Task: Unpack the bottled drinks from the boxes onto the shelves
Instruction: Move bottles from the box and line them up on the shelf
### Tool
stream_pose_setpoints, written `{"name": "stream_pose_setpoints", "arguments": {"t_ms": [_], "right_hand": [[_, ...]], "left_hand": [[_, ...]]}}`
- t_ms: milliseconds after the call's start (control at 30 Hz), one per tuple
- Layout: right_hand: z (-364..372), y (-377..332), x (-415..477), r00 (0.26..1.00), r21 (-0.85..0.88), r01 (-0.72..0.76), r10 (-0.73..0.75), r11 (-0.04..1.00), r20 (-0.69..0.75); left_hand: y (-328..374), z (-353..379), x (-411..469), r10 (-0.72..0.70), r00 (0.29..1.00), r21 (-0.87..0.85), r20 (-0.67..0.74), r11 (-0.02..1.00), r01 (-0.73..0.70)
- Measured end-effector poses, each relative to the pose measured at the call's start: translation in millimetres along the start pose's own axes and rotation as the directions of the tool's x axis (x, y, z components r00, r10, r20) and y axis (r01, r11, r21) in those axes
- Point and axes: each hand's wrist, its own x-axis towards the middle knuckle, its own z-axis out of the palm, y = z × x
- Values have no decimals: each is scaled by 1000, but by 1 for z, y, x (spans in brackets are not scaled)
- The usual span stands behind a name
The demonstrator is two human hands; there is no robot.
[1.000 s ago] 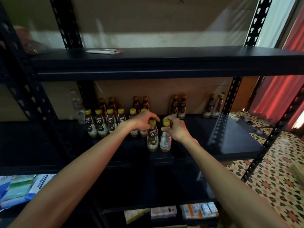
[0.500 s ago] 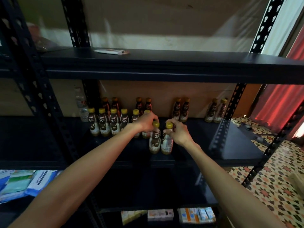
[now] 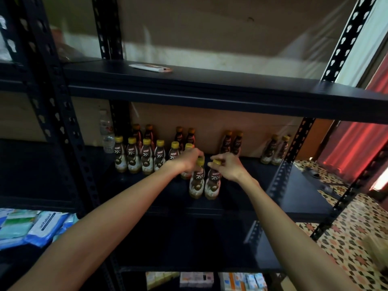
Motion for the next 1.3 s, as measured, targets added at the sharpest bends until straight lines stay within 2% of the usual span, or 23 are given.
{"name": "stream_pose_setpoints", "arguments": {"t_ms": [100, 267, 433, 600, 733, 800, 900, 967, 1300], "right_hand": [[1, 3, 0, 999, -10, 27, -27, 1000, -39], [-7, -1, 4, 995, 68, 16, -23, 998, 98], [2, 3, 4, 1000, 6, 3, -3, 1000, 16], [-4, 7, 6, 996, -49, 23, -18, 999, 92], [1, 13, 9, 999, -64, 26, -24, 998, 39], [4, 16, 10, 999, -71, 30, -30, 997, -10], [8, 18, 13, 997, -72, 22, -27, 997, -69], [9, 20, 17, 995, -56, 20, -25, 998, -95], [11, 20, 45, 994, -66, -1, -6, 998, -113]], "left_hand": [[-2, 2, 0, -7, 1000, -9, -3, 1000, 7], [-3, 2, 0, 12, 1000, 1, -7, 1000, -12], [-4, 2, 1, 26, 1000, -11, -5, 1000, -26], [-6, 4, 6, 72, 997, -17, -4, 997, -72], [-9, 6, 11, 109, 994, -37, -13, 993, -109], [-8, 7, 14, 132, 990, 18, -44, 991, -131], [-6, 5, 21, 209, 970, 257, -128, 951, -171], [-4, 5, 29, 251, 956, 346, -152, 920, -187], [-4, 3, 54, 224, 954, 471, -197, 875, -108]]}}
